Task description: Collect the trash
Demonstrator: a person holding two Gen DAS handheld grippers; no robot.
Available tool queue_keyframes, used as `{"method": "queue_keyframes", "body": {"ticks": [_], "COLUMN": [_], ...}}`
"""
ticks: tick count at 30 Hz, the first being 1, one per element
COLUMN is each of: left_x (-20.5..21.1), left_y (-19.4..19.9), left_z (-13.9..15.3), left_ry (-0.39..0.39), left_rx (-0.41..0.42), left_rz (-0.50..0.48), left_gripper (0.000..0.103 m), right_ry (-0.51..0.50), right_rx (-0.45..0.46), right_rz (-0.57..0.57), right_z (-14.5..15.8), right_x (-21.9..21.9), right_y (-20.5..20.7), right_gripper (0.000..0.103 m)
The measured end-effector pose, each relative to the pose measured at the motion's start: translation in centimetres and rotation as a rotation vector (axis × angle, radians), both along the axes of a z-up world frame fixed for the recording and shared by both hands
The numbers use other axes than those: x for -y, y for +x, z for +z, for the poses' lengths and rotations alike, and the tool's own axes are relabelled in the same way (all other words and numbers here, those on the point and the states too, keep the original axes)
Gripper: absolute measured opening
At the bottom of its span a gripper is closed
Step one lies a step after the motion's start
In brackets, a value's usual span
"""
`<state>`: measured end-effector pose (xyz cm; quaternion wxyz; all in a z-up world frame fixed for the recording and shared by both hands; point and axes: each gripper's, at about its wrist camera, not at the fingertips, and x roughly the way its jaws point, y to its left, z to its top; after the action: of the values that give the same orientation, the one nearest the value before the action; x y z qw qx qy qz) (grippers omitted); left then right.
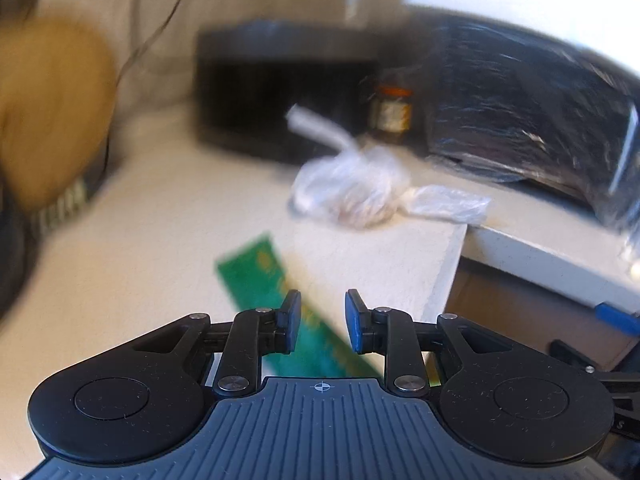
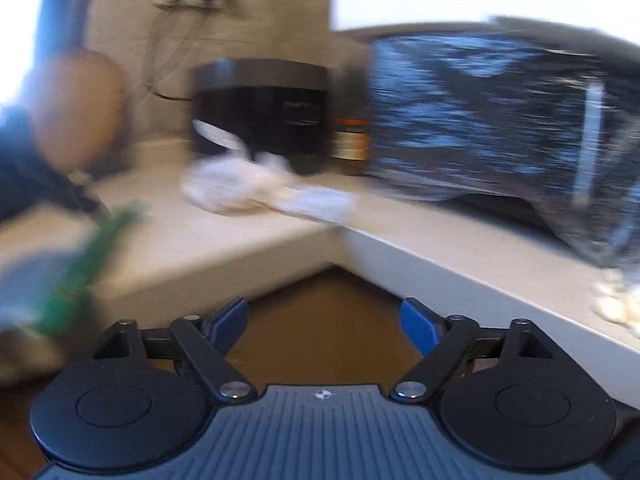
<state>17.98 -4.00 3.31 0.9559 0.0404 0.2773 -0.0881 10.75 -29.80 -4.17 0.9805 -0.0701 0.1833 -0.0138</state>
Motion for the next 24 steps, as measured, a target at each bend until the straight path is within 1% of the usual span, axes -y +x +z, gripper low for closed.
{"method": "queue_keyframes", "body": {"ticks": [1, 2, 3, 5, 7, 9, 12, 13, 14, 16, 17, 19, 21, 24], "left_x": [1.1, 2.2, 3.0, 4.1, 4.5, 4.1, 2.6, 1.8, 1.0, -0.6, -1.2, -1.9, -2.0, -1.8], "left_y": [-0.1, -0.1, -0.1, -0.2, -0.7, -1.4, -2.4, -2.5, -2.5, -2.4, -2.3, -1.8, -1.4, -0.6], "left_z": [0.0, -0.1, -0.3, -1.1, -2.0, -2.7, -3.1, -3.1, -3.0, -2.4, -2.2, -1.9, -2.2, -3.1], "left_ry": [0.067, 0.127, 0.174, 0.255, 0.325, 0.376, 0.451, 0.457, 0.445, 0.388, 0.369, 0.362, 0.369, 0.377], "left_rx": [0.039, 0.061, 0.065, 0.042, 0.011, 0.003, 0.001, -0.014, -0.031, -0.058, -0.063, -0.061, -0.064, -0.094], "left_rz": [-0.012, -0.027, -0.038, -0.06, -0.081, -0.091, -0.064, -0.038, -0.01, 0.027, 0.045, 0.072, 0.063, -0.005], "left_gripper": [0.028, 0.028, 0.028, 0.031, 0.031, 0.031, 0.031, 0.031, 0.031, 0.031, 0.031, 0.031, 0.031, 0.032], "right_ry": [-0.018, -0.023, -0.014, 0.043, 0.083, 0.107, 0.183, 0.206, 0.222, 0.231, 0.232, 0.238, 0.243, 0.24], "right_rx": [-0.011, -0.032, -0.061, -0.133, -0.197, -0.257, -0.295, -0.298, -0.299, -0.304, -0.31, -0.323, -0.332, -0.334], "right_rz": [-0.025, -0.043, -0.055, -0.07, -0.093, -0.112, -0.133, -0.143, -0.152, -0.162, -0.163, -0.159, -0.154, -0.144], "right_z": [-1.6, -3.2, -4.6, -7.5, -9.8, -11.1, -11.6, -11.6, -11.7, -11.7, -11.8, -12.0, -12.2, -12.4], "right_x": [0.7, 1.6, 2.5, 4.5, 6.3, 7.4, 9.0, 9.4, 9.7, 9.9, 10.0, 10.1, 10.2, 10.0], "right_y": [0.3, 0.8, 1.1, 1.9, 2.3, 2.6, 3.2, 3.3, 3.4, 3.4, 3.4, 3.8, 3.7, 3.6], "right_gripper": [0.085, 0.085, 0.085, 0.085, 0.085, 0.085, 0.085, 0.085, 0.085, 0.085, 0.085, 0.085, 0.085, 0.085]}}
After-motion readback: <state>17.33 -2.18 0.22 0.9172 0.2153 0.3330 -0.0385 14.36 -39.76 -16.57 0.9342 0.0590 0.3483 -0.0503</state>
